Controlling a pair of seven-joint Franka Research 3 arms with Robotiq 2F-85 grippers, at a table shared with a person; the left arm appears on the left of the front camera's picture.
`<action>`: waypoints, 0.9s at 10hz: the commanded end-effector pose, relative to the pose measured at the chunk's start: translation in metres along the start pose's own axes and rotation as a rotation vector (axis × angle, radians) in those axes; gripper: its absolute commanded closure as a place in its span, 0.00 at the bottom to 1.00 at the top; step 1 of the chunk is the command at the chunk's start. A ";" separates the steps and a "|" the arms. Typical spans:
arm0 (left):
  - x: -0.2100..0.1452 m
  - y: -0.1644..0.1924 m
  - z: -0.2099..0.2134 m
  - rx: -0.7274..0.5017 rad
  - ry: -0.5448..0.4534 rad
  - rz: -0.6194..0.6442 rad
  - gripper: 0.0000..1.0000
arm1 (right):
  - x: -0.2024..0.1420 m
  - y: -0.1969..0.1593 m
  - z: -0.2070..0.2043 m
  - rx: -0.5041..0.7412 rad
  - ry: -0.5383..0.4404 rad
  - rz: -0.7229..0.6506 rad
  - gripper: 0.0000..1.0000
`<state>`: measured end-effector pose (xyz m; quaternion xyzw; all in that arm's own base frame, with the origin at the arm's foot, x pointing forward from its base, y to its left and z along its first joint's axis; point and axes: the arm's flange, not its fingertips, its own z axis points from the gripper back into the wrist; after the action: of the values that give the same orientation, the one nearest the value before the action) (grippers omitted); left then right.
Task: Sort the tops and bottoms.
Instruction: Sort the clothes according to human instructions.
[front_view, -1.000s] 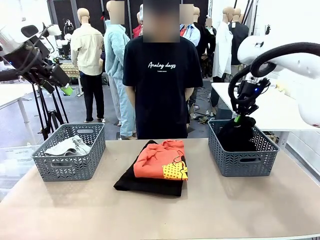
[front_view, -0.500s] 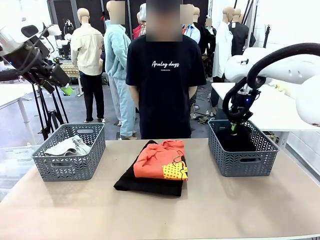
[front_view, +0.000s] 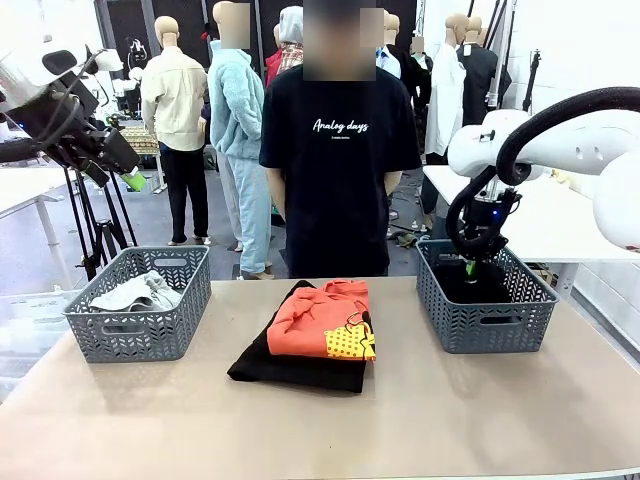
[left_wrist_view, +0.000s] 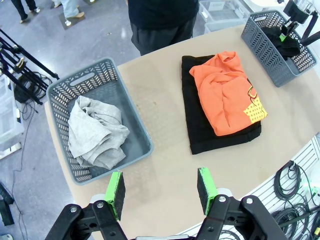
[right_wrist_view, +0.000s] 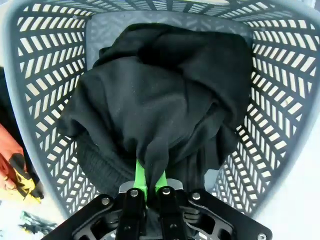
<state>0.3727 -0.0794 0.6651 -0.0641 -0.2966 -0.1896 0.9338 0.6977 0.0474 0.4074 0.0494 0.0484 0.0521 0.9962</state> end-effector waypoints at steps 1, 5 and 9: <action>0.000 0.000 0.001 0.004 -0.005 0.008 0.24 | -0.012 0.004 0.006 -0.038 -0.013 -0.014 0.75; 0.000 0.000 0.001 0.004 -0.005 0.008 0.24 | -0.019 0.008 0.023 -0.049 -0.031 -0.023 0.02; 0.000 0.000 0.001 0.004 -0.005 0.008 0.24 | -0.021 0.006 0.030 -0.058 -0.035 -0.038 0.00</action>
<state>0.3726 -0.0794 0.6651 -0.0641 -0.2966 -0.1896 0.9338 0.6892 0.0485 0.4426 0.0369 0.0273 0.0408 0.9981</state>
